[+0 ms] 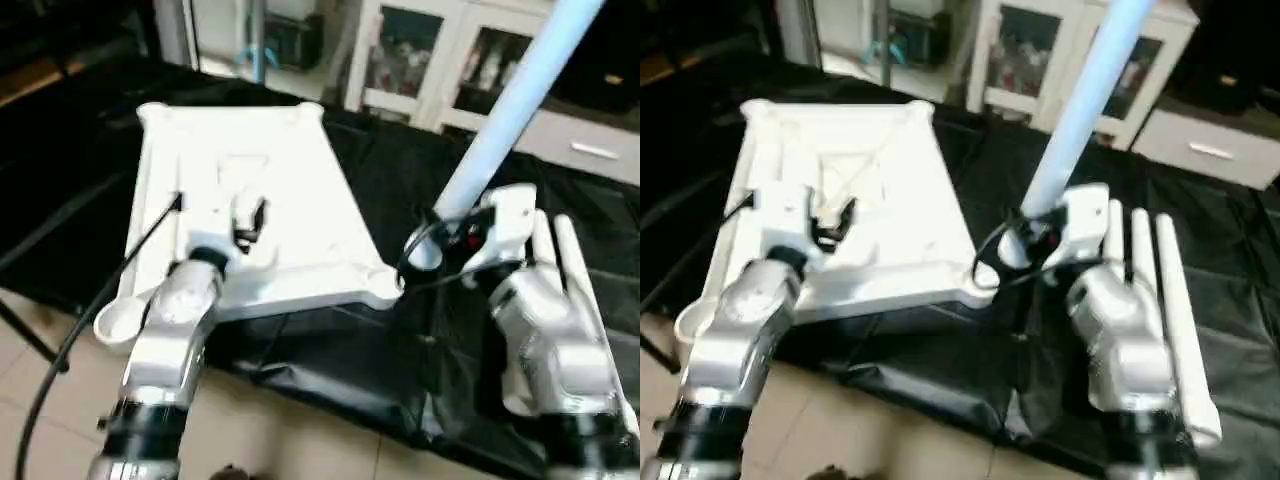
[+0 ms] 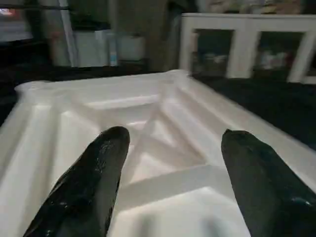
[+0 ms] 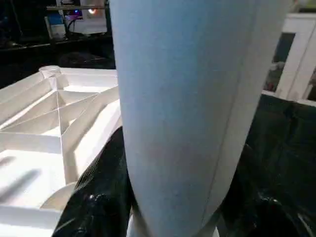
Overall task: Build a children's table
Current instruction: Pick table leg
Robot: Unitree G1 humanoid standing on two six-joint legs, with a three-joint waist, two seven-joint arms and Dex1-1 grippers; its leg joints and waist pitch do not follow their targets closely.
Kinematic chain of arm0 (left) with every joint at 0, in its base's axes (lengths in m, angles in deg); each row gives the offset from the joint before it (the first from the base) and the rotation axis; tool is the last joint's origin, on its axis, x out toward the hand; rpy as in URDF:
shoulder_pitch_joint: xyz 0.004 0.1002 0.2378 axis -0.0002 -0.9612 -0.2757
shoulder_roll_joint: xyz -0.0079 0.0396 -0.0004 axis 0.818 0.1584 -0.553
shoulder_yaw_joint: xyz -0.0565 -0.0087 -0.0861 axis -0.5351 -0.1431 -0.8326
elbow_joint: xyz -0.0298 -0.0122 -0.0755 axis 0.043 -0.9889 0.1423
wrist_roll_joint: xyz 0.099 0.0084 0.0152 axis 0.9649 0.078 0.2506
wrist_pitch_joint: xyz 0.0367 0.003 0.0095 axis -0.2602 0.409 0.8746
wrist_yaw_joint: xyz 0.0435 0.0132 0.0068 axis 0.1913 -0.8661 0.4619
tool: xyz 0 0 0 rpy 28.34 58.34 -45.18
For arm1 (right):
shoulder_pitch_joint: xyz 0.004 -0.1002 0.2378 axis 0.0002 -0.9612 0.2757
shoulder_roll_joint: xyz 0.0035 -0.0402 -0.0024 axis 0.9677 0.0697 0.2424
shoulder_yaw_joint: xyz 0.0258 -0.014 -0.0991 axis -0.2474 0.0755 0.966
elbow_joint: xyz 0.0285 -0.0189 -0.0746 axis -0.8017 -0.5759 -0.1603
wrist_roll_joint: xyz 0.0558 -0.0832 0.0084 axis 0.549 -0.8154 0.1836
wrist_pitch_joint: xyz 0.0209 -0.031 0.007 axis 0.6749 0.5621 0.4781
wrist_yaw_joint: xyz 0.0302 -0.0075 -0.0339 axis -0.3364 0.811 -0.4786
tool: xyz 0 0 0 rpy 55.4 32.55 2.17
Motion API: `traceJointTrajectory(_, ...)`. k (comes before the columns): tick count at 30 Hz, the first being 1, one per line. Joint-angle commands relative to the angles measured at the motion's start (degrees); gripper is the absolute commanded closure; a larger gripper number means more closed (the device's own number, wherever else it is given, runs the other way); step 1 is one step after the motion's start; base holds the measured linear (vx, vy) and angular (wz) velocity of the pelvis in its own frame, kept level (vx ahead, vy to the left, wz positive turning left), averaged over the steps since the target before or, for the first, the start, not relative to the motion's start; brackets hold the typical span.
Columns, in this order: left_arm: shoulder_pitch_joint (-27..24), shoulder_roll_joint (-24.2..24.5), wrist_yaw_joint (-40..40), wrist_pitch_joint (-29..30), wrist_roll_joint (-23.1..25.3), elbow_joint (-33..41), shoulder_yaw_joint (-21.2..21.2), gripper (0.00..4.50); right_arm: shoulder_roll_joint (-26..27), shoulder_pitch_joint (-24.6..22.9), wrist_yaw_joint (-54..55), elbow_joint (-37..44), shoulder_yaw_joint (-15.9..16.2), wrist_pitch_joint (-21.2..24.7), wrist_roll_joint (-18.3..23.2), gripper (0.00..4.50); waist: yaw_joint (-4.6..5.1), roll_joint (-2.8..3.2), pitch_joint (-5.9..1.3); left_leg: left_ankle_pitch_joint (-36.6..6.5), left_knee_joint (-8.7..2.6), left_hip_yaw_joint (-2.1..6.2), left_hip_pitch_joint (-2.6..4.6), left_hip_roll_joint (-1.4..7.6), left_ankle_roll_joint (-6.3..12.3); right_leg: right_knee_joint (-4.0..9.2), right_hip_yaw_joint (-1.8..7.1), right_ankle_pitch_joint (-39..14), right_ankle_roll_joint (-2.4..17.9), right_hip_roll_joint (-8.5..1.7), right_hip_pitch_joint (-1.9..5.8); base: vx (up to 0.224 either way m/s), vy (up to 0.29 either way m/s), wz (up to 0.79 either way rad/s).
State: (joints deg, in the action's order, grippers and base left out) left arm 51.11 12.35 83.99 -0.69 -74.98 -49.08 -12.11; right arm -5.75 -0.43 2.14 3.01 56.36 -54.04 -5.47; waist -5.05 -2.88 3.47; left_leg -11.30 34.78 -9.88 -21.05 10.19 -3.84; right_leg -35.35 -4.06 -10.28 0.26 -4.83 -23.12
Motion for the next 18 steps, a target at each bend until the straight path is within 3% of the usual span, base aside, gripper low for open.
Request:
traceJointTrajectory(1, 0.44, -0.80, 2.85, -2.27, 1.84, -0.94, 0.72, 1.09, 0.28, -0.04, 1.96, 1.76, 1.12, -2.97, -2.53, 2.64, 0.84, 1.11, -3.90, -15.97, -5.90, 2.70, 1.45, 4.66, -3.46, 4.07, 1.04, -8.26, 7.37, -0.92, 2.46, 0.000, 0.000, 0.00)
traceJointTrajectory(2, 0.67, -0.57, 2.76, -2.90, 2.41, -1.04, 1.34, 1.09, 0.61, -0.12, 2.70, 1.59, 0.92, -3.23, -2.80, 2.64, 1.88, 2.04, -4.15, -15.45, -8.05, 5.44, 2.84, 9.60, 0.61, 2.29, -0.53, -5.93, 9.98, -0.49, 1.80, -0.006, -0.065, 0.03)
traceJointTrajectory(3, 0.91, -0.24, 2.83, -3.43, 3.35, -0.95, 1.94, 1.09, 1.02, -0.27, 3.24, 1.87, 0.66, -2.24, -2.38, 2.64, 2.12, 2.52, -4.13, -14.16, -8.85, 6.26, 3.20, 11.66, 2.21, 0.98, -0.97, -4.75, 10.56, -0.64, 1.19, -0.006, -0.065, 0.03)
traceJointTrajectory(4, 0.99, -0.14, 2.93, -3.77, 4.06, -0.83, 2.23, 1.09, 1.40, -0.46, 3.52, 2.26, 0.44, -1.37, -2.16, 2.64, 2.25, 3.04, -4.07, -12.85, -9.66, 6.62, 3.57, 14.01, 4.39, -1.36, -1.55, -3.88, 10.98, -0.70, -0.04, -0.003, -0.130, 0.10)
traceJointTrajectory(5, 1.00, 0.07, 2.89, -3.54, 4.57, -0.01, 2.01, 1.09, 1.28, -0.73, 3.18, 3.05, 0.75, -0.74, -2.41, 2.64, 2.56, 2.36, -4.11, -12.38, -9.41, 5.77, 3.41, 13.94, 7.22, -2.57, -1.36, -1.88, 11.94, -1.16, -0.44, 0.010, -0.186, 0.12)
traceJointTrajectory(7, 0.58, 0.21, 3.07, -3.82, 4.95, -0.01, 1.41, 1.09, 1.20, -1.05, 2.93, 3.12, 0.98, -1.15, -2.74, 2.64, 2.56, 1.71, -4.13, -12.58, -8.92, 4.68, 2.88, 12.40, 10.52, -1.99, -0.73, 0.10, 15.26, -1.94, -0.13, 0.013, -0.208, 0.09)
traceJointTrajectory(8, 0.19, 0.13, 3.31, -4.44, 5.17, -0.19, 1.30, 1.09, 1.16, -1.41, 3.02, 3.40, 1.07, -1.33, -2.92, 2.64, 2.36, -1.17, -4.42, -17.28, 0.49, -1.52, 0.34, 0.45, 11.84, 4.82, 0.01, -2.98, 24.23, -1.02, 1.36, 0.003, -0.224, -0.01)
traceJointTrajectory(9, -0.22, -0.16, 3.19, -4.14, 4.71, -0.09, 1.08, 1.09, 0.99, -1.89, 2.87, 4.21, 1.08, -0.90, -2.67, 2.64, 1.06, -2.50, -5.13, -17.30, 8.05, -2.33, -1.12, -3.79, 12.22, 6.90, 1.29, -7.40, 25.26, -2.51, 2.94, 0.003, -0.224, -0.01)
traceJointTrajectory(10, -0.43, -0.32, 3.23, -4.00, 4.64, 0.03, 1.08, 1.09, 0.74, -2.29, 2.55, 4.91, 1.12, -0.59, -2.43, 2.64, -0.35, -2.46, -4.81, -12.69, 10.78, -1.13, -3.32, -4.09, 10.11, 6.88, 1.83, -13.72, 20.07, -3.99, 4.10, -0.002, -0.201, -0.04)
traceJointTrajectory(11, -0.90, -0.64, 3.03, -3.89, 3.89, 0.44, 0.81, 1.09, 0.36, -2.93, 1.94, 5.75, 1.49, -0.28, -2.36, 2.64, -0.30, -2.56, -4.20, -11.89, 10.25, -0.51, -4.36, -4.08, 9.25, 6.59, 2.92, -14.30, 15.98, -4.52, 4.51, -0.006, -0.187, -0.05)
traceJointTrajectory(12, -1.30, -0.84, 2.77, -3.86, 3.18, 0.76, 0.53, 1.09, -0.02, -3.45, 1.12, 6.28, 1.94, 0.08, -2.14, 2.64, -0.09, -2.27, -3.95, -8.81, 8.41, 0.34, -4.36, -4.11, 8.01, 7.27, 1.87, -17.60, 3.98, -5.24, 5.63, -0.006, -0.187, -0.05)
traceJointTrajectory(13, -1.62, -0.96, 2.38, -4.50, 2.61, 0.92, 0.37, 1.09, -0.33, -3.78, 0.61, 6.46, 2.32, 0.16, -2.05, 2.64, -0.30, -1.78, -3.82, -7.21, 6.17, 1.02, -3.74, -3.72, 8.92, 8.07, 2.02, -18.65, -1.75, -5.58, 5.71, -0.032, -0.150, -0.06)
traceJointTrajectory(14, -1.91, -0.98, 1.90, -5.14, 2.15, 1.09, 0.30, 1.09, -0.58, -3.98, 0.19, 6.50, 2.61, 0.25, -1.95, 2.64, -0.86, 2.10, -4.72, -3.54, -0.41, 5.08, -1.18, 3.12, 12.39, 9.35, 0.05, -14.24, -12.15, -5.81, 5.56, -0.052, -0.106, -0.08)
traceJointTrajectory(15, -2.78, -0.27, 0.30, -6.17, 1.82, 2.27, 0.43, 1.09, -0.85, -4.03, -0.50, 6.37, 3.12, 0.49, -1.93, 2.64, 0.64, 1.56, -4.77, -2.35, -2.34, 9.55, -1.50, 9.36, 17.29, 4.82, -0.90, -10.30, -12.50, -4.60, 4.69, -0.052, -0.106, -0.08)
traceJointTrajectory(16, -2.94, -0.04, -0.14, -6.27, 1.79, 2.67, 0.47, 1.09, -0.93, -3.94, -0.67, 6.36, 3.21, 0.66, -1.92, 2.64, 1.01, 1.96, -5.47, -0.47, -3.34, 10.79, 2.39, 14.45, 23.53, -2.47, 1.76, -5.53, -6.74, -6.23, 1.14, -0.010, -0.106, -0.17)
traceJointTrajectory(17, -3.55, 0.05, -1.02, -6.47, 0.85, 3.73, -0.11, 1.09, -0.42, -3.79, -0.46, 5.84, 3.17, 0.66, -1.84, 2.64, 1.36, 1.32, -4.94, -1.06, -2.64, 9.52, 4.00, 12.16, 22.84, -3.42, 3.33, -4.14, -3.40, -5.96, -1.51, -0.006, -0.109, 0.10)
traceJointTrajectory(18, -3.94, 0.19, -1.13, -6.59, 0.68, 4.03, -0.48, 1.09, 0.16, -3.69, -0.22, 5.11, 3.09, 0.44, -1.70, 2.64, 0.87, 0.11, -3.34, -10.78, -2.39, 6.75, 0.46, 2.84, 17.15, 0.71, 4.33, -3.46, 2.45, -6.49, 0.85, -0.006, -0.109, 0.10)
